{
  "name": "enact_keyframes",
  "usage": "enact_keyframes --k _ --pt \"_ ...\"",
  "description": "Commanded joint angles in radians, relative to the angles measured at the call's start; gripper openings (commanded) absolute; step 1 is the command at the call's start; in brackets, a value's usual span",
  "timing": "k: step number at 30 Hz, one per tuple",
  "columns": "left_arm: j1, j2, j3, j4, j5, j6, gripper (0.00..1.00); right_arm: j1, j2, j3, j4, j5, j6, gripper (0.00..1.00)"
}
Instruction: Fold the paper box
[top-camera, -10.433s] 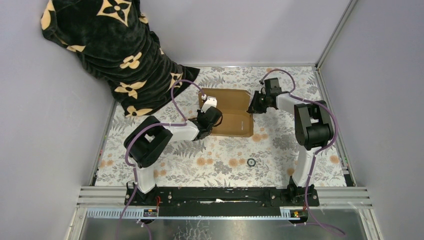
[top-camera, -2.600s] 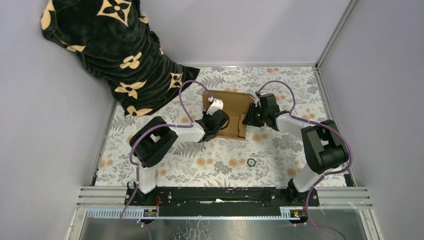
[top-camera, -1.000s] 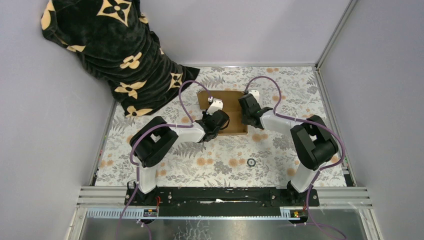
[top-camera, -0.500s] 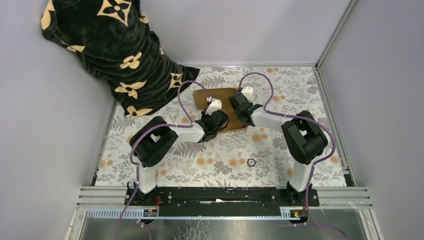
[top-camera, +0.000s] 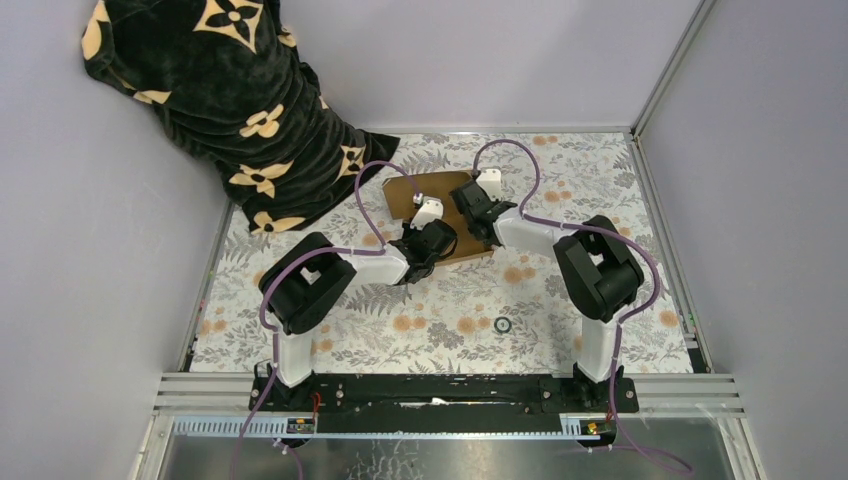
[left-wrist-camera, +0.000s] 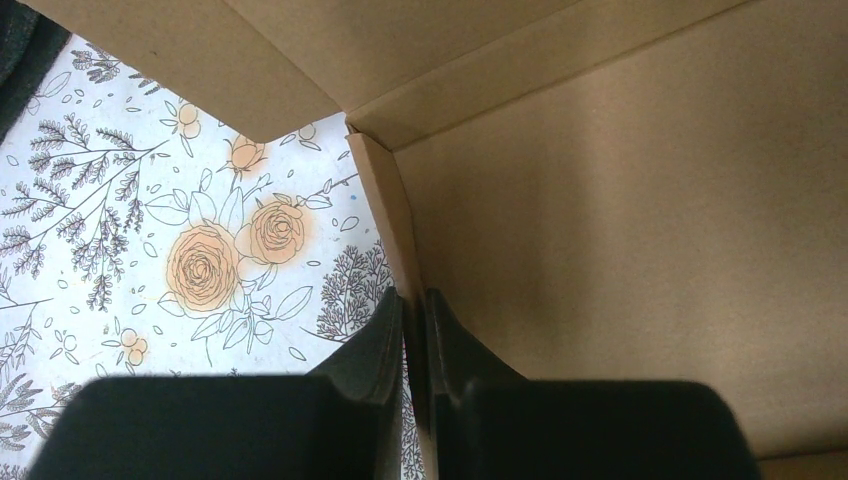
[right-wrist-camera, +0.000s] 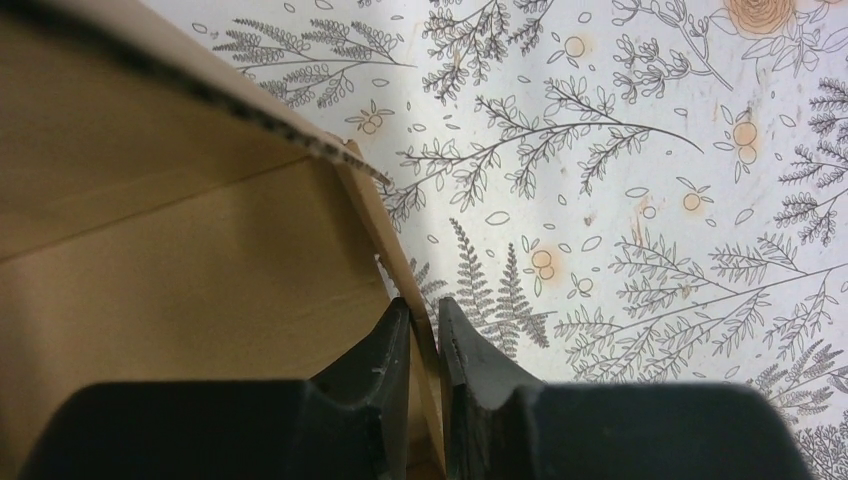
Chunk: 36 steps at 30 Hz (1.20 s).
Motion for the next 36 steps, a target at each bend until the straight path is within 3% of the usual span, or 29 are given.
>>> enact_keyframes --k 1,11,16,25,36 --pt "-0.005 0.024 -0.029 -0.032 0.084 0.027 0.13 0.03 0.118 -0.01 -0.276 0.082 -0.19 0.11" --pt "-0.004 0.008 -0.027 -0.034 0.088 0.035 0.13 0.035 0.145 -0.025 -0.246 -0.094 -0.215 0.13" --pt "-0.005 -0.004 -0.028 -0.031 0.107 0.036 0.21 0.037 0.125 -0.031 -0.242 -0.145 -0.221 0.16" --pt "-0.005 -0.026 -0.035 -0.025 0.129 0.045 0.35 0.037 0.049 -0.068 -0.243 -0.242 -0.182 0.35" --pt "-0.005 -0.027 -0.042 -0.02 0.129 0.045 0.36 0.037 -0.021 -0.124 -0.217 -0.336 -0.152 0.35"
